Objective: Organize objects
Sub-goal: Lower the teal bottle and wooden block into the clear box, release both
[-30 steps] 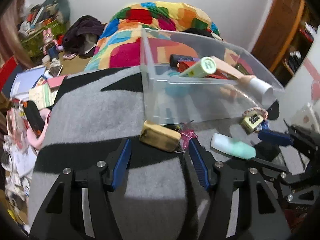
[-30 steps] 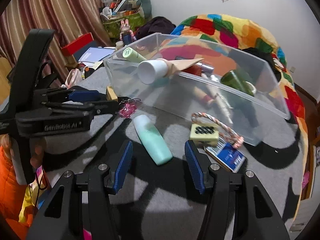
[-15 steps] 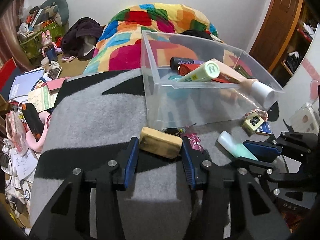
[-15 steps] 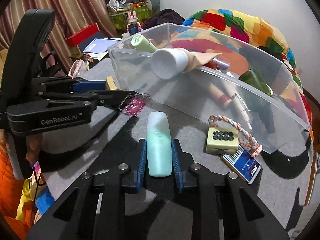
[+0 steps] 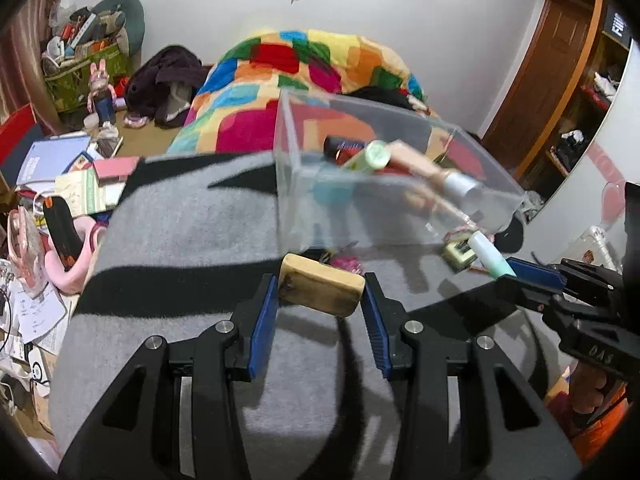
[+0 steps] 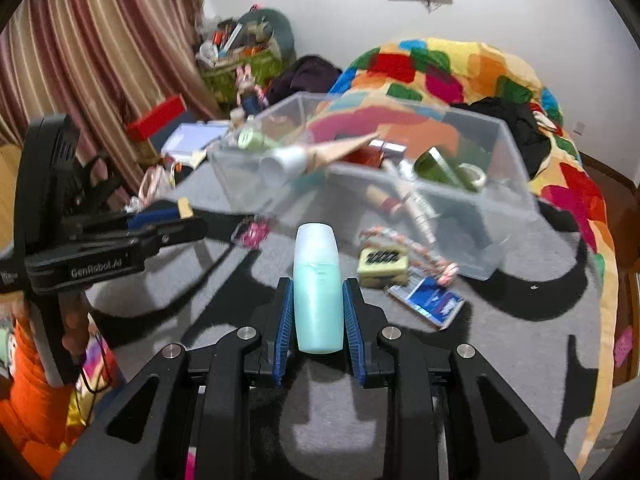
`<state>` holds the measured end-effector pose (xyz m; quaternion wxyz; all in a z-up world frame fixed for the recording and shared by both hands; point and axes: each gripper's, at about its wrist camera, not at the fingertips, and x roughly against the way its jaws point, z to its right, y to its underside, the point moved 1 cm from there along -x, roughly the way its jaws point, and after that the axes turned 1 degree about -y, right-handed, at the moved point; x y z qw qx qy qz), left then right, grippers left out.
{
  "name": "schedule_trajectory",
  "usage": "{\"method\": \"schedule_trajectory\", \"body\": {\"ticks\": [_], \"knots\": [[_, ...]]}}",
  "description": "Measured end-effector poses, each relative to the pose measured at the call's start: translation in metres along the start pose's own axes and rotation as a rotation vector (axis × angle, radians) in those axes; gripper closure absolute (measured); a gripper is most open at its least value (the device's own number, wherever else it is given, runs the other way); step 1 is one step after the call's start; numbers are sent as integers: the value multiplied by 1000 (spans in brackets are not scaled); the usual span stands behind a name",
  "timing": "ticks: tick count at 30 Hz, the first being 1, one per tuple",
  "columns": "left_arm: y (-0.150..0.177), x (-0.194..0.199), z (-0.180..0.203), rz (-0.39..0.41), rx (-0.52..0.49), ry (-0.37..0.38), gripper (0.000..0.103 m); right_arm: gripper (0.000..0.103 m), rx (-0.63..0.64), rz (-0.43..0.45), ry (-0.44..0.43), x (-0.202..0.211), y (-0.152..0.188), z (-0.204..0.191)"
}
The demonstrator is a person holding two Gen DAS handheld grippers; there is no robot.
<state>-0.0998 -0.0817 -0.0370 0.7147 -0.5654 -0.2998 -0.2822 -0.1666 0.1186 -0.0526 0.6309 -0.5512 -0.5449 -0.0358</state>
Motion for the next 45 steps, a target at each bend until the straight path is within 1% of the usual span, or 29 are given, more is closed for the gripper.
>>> {"method": "schedule_trajectory", "body": {"ticks": [4, 7, 10, 14, 21, 24, 28, 31, 34, 36, 37, 40, 45], "knots": [[-15, 16, 7, 58, -1, 17, 61, 80, -34, 58, 9, 17, -12, 9], [-27, 21, 10, 86, -4, 22, 61, 80, -50, 94, 25, 25, -23, 15], [-38, 19, 11, 96, -10, 23, 61, 80, -74, 120, 37, 30, -30, 20], [-49, 9, 10, 84, -4, 29, 61, 80, -112, 135, 36, 30, -41, 32], [-61, -11, 14, 68, -27, 4, 61, 80, -165, 107, 47, 7, -60, 48], [-64, -18, 14, 52, -13, 28, 61, 80, -173, 84, 57, -8, -67, 51], [-66, -23, 16, 45, -9, 37, 61, 80, -164, 51, 89, -27, -73, 52], [-65, -22, 17, 47, -12, 40, 61, 80, -153, 26, 96, -38, -76, 51], [-65, -20, 16, 45, -13, 45, 58, 80, -133, 5, 97, -46, -76, 47], [-65, -19, 17, 46, -9, 49, 49, 80, -118, -5, 87, -47, -75, 44], [-65, -17, 17, 49, -8, 52, 47, 80, -110, -2, 89, -46, -74, 43], [-63, -11, 20, 54, -17, 57, 46, 80, -96, 0, 75, -40, -72, 41], [-60, 0, 22, 65, -29, 55, 46, 79, -87, 22, 80, -26, -69, 39]]}}
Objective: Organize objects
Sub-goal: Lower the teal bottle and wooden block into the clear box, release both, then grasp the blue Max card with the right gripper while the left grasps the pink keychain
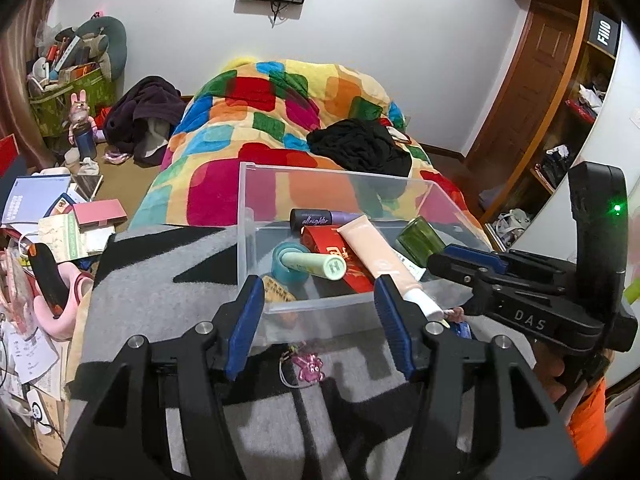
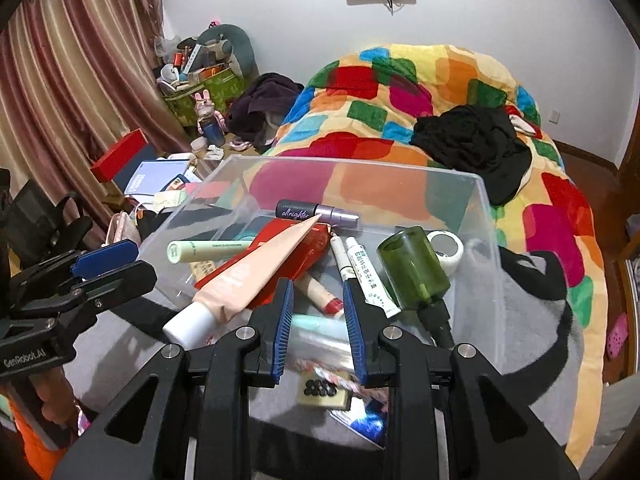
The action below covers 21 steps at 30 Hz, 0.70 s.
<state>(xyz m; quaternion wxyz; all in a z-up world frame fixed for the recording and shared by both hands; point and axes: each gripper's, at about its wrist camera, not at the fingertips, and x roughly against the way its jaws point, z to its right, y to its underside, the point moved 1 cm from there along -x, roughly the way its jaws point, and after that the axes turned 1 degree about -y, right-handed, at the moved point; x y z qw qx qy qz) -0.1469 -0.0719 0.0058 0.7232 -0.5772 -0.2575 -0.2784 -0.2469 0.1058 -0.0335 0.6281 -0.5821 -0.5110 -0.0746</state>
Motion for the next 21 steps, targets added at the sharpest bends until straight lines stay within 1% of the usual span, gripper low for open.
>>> {"method": "schedule_trajectory", "body": {"ticks": [5, 9, 12, 15, 18, 21], "knots": [[7, 15, 2, 18, -31, -30, 42, 73, 7, 34, 5, 21, 6, 3], [16, 20, 1, 9, -43, -37, 40, 69, 11, 62, 30, 38, 16, 10], [27, 18, 1, -16, -56, -54, 38, 65, 22, 63, 51, 47, 25, 17], [37, 9, -1, -59, -64, -62, 38, 64, 24, 51, 62, 49, 35, 27], [46, -6, -3, -114, -58, -68, 38, 57, 32, 15, 52, 43, 47, 32], [53, -22, -4, -169, -45, -63, 38, 55, 54, -38, 46, 29, 60, 35]]}}
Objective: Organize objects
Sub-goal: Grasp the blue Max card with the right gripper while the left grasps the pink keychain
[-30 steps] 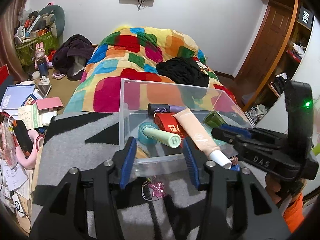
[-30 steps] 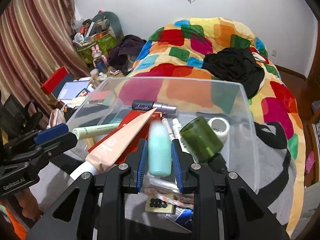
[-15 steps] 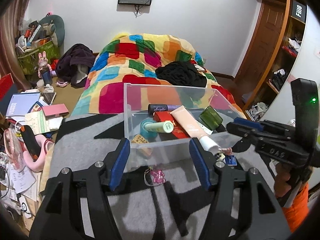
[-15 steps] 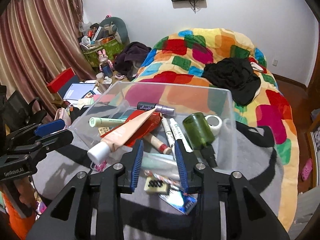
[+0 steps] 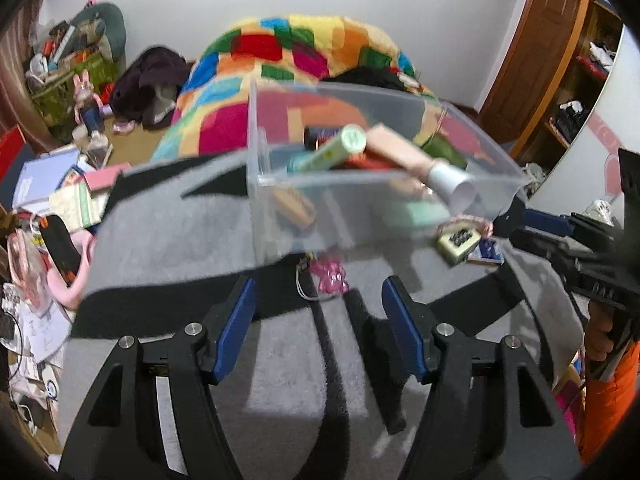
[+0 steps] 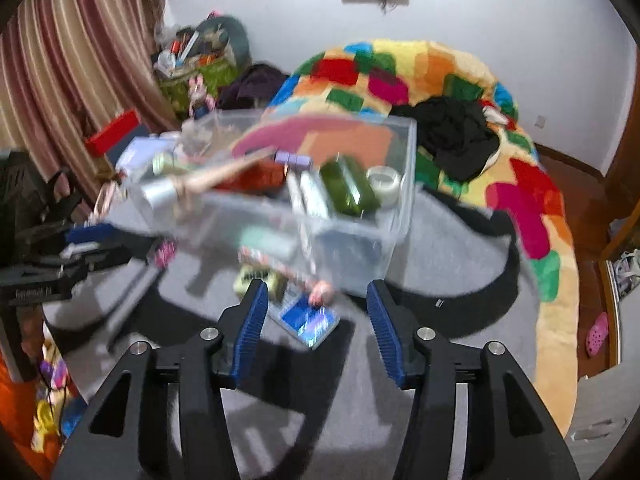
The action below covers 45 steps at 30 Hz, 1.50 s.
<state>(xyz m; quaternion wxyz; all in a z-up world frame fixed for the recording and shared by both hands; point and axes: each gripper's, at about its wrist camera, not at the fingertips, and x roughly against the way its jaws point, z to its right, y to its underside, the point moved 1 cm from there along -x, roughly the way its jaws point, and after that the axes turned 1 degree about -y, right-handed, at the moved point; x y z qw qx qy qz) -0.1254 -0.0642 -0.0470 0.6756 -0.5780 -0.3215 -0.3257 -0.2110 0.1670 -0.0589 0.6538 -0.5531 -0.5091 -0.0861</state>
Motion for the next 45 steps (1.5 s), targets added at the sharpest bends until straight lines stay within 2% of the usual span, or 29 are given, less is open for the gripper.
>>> {"method": "schedule_trajectory", "body": {"ticks": [3, 6, 11, 15, 18, 22, 33, 45], "knots": [[-1, -18, 2, -64, -5, 17, 38, 55, 11, -57, -11, -18, 7, 1], [-5, -35, 7, -109, -13, 12, 38, 55, 32, -90, 12, -33, 6, 1], [-10, -42, 12, -107, -20, -14, 37, 55, 59, -100, -5, -37, 7, 0], [-7, -38, 16, -80, -53, -29, 71, 68, 76, -104, -37, -35, 13, -5], [-4, -35, 16, -77, -50, -17, 83, 74, 128, -106, -16, -31, 19, -15], [3, -28, 14, -61, -44, -13, 83, 77, 153, -96, -12, -26, 26, -22], [23, 5, 23, 20, -49, 12, 83, 77, 93, -48, -51, 1, 40, -29], [-5, 58, 19, 190, -23, 30, 83, 77, 38, 167, -58, 62, 1, -35]]}}
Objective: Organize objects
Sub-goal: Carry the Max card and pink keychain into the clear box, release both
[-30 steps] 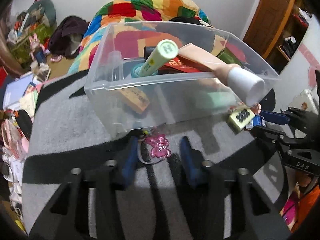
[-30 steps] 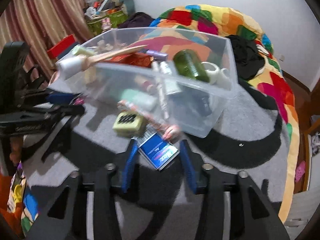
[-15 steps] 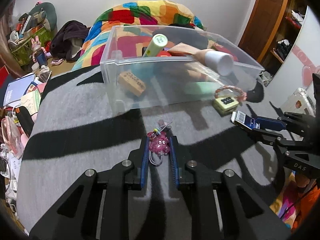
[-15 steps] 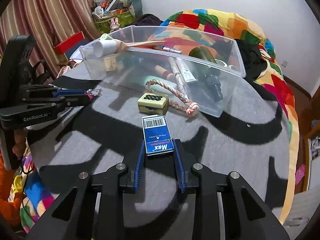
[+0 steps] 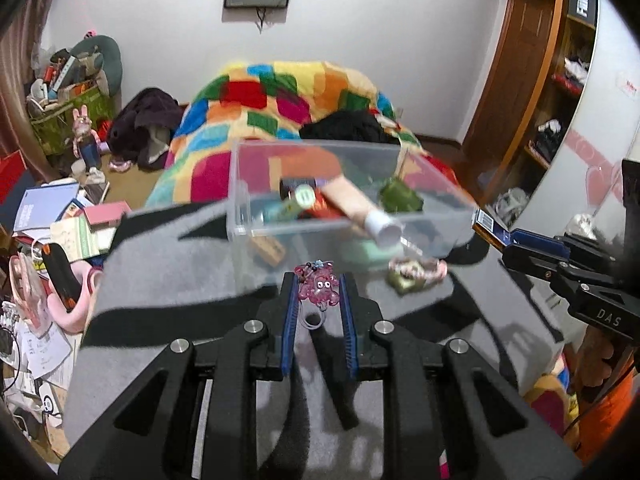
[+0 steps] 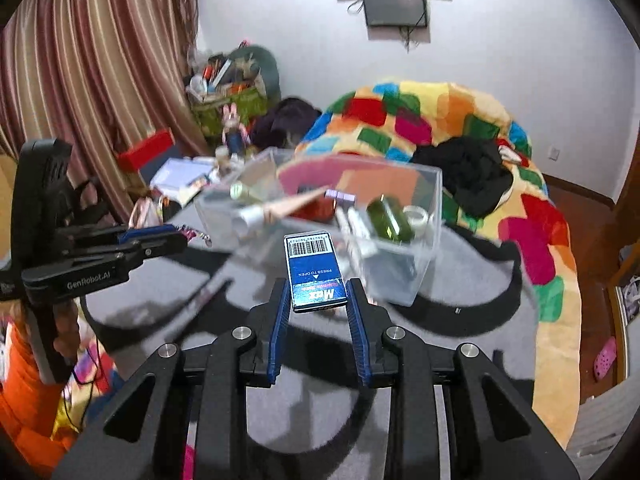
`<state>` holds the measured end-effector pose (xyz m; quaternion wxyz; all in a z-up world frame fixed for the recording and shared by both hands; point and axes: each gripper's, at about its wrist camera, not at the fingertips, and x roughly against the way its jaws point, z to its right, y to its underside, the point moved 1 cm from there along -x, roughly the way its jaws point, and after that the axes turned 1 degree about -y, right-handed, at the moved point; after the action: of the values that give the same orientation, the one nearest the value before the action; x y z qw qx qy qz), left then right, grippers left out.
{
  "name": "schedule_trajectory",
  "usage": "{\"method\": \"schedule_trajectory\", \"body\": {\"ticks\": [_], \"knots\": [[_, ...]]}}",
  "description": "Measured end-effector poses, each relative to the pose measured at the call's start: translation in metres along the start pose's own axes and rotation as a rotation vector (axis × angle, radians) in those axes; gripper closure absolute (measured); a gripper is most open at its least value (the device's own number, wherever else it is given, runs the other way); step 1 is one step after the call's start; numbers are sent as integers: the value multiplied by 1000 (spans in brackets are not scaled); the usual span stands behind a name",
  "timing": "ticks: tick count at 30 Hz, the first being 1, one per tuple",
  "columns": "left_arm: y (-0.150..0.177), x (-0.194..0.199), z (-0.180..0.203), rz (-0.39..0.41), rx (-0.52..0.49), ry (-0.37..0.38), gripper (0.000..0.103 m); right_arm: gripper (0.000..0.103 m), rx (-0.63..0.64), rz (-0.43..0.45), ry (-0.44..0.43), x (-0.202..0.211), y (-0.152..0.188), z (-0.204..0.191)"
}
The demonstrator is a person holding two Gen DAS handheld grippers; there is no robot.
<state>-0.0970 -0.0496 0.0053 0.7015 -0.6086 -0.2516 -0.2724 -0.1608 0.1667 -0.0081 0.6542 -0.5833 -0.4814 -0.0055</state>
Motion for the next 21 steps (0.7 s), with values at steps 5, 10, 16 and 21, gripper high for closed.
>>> {"method": "schedule_trajectory", "body": {"ticks": [5, 10, 16, 21], "knots": [[-18, 5, -11, 51, 23, -14, 83, 77, -34, 35, 8, 0, -14, 3], [-33, -5, -26, 47, 55, -30, 83, 77, -76, 31, 10, -9, -23, 9], [-45, -24, -33, 17, 70, -42, 83, 77, -116, -4, 43, -33, -33, 19], [-50, -43, -32, -9, 79, -41, 83, 77, -147, -37, 57, -54, -40, 30]]}}
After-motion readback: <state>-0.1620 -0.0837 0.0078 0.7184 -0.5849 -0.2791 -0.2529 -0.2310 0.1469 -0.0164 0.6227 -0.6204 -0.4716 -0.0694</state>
